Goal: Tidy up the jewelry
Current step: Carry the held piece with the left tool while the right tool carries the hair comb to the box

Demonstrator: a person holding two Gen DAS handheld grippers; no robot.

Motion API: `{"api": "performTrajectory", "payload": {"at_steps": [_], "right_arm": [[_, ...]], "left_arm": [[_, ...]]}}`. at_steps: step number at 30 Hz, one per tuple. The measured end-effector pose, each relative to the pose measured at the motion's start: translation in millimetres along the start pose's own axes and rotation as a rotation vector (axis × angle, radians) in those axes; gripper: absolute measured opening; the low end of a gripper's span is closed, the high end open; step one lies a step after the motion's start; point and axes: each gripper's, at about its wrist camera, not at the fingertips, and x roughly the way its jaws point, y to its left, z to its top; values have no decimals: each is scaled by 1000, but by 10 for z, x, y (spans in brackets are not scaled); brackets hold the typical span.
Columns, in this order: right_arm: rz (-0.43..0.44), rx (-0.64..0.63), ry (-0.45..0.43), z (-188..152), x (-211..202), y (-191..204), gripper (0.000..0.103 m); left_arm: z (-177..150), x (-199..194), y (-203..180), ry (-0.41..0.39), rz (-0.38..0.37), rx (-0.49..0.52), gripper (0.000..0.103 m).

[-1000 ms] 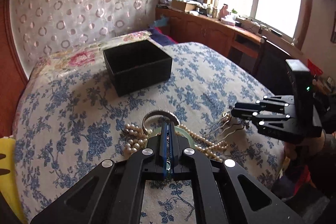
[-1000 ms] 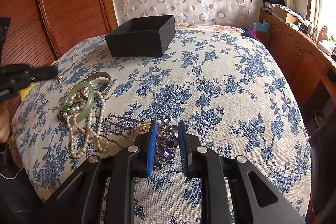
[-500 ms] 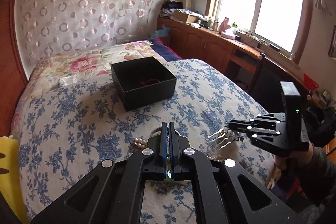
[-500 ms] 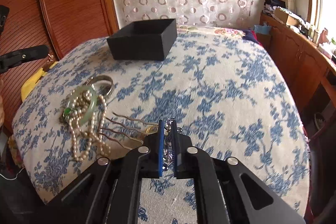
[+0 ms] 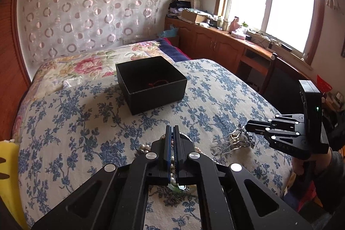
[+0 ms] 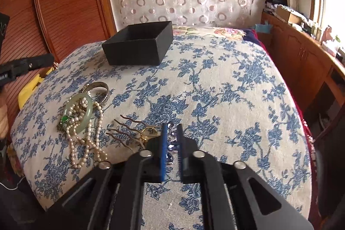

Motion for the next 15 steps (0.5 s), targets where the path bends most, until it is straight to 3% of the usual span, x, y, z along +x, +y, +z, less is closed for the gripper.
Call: {"api": "performTrajectory", "payload": {"at_steps": [3,15], "right_arm": [[-9,7,13,21,47,4,26],[55,64,49,16,60,-13,31]], "left_arm": [[-27,38,-19,8,-3,2,1],[-34,23,-63,2,-5,10,1]]}}
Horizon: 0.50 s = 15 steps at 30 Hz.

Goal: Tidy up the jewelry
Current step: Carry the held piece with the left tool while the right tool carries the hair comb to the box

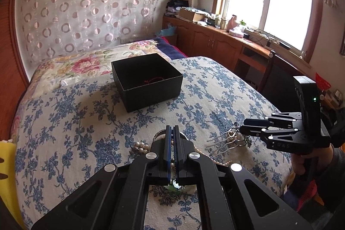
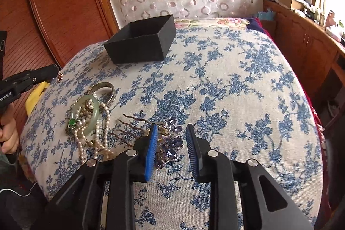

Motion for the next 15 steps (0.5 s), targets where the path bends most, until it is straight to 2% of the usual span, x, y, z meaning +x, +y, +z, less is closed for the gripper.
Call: {"api": "performTrajectory", "payload": {"at_steps": [4,6,9,15], "right_arm": [[9,7,25,-38,84,-3,31],[18,10,27,-32,77,-13,26],[14,0,27,-24,60,-12,26],[-19,-40,-15,82,-85,-6,26]], "left_arm": [[-2,-1,-2,3,1,0,1],[-6,1,2,4,1,-2,1],[-5,13,11,5,1,-3,1],[98,92,46,0,0,9,1]]}}
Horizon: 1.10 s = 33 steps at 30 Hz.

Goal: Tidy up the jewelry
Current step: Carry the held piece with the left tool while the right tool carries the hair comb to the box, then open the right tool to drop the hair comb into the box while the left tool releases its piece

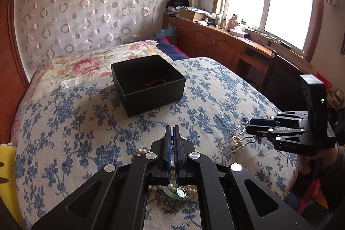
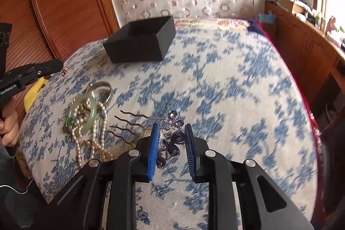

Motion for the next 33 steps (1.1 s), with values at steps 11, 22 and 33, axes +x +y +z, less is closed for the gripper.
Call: {"api": "performTrajectory", "payload": {"at_steps": [11,22,33], "right_arm": [[-20,-73,-83,671,122,-37,26],[-20,-144,-137,1399,502,80,26],[7,-198,-108,1686,931,297,26]], "left_arm": [[541,282,204,-21,5,3,1],[1003,772,547,-10,30,-47,2],[973,850,788,12,39,-87,2]]}}
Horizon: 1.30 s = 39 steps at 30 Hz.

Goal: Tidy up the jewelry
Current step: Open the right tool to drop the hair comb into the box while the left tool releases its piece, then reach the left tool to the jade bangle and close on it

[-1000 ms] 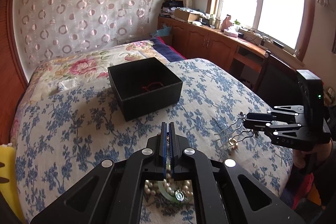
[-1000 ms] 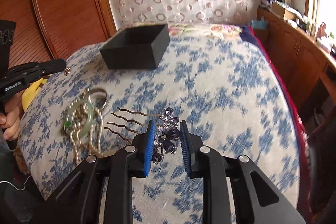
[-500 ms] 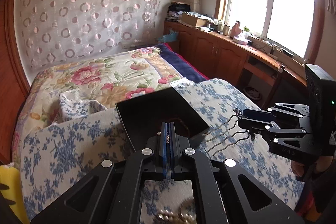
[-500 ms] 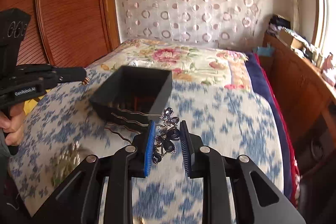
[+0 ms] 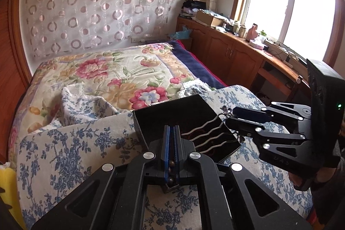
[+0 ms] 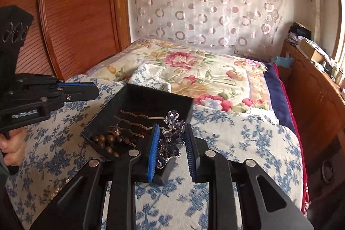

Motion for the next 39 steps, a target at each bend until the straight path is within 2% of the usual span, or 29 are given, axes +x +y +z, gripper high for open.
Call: {"api": "performTrajectory", "payload": {"at_steps": [5,7,16,21,33,39], "right_arm": [[-4,-26,23,20,163,115,27],[-9,-33,17,19,178,154,28],[3,-27,-9,-75,-60,227,31],[29,-43,-1,-321,-271,344,31],[55,4,20,-963,-744,565,31],[58,11,55,-1224,-821,638,31]], "left_arm": [[-87,-116,45,-3,13,0,6],[-163,-173,60,-1,15,0,14],[-458,-410,3,0,39,12,16],[-661,-529,-73,5,21,16,22],[-1239,-724,-376,61,-14,34,22],[-1419,-667,-451,114,-53,37,22]]}}
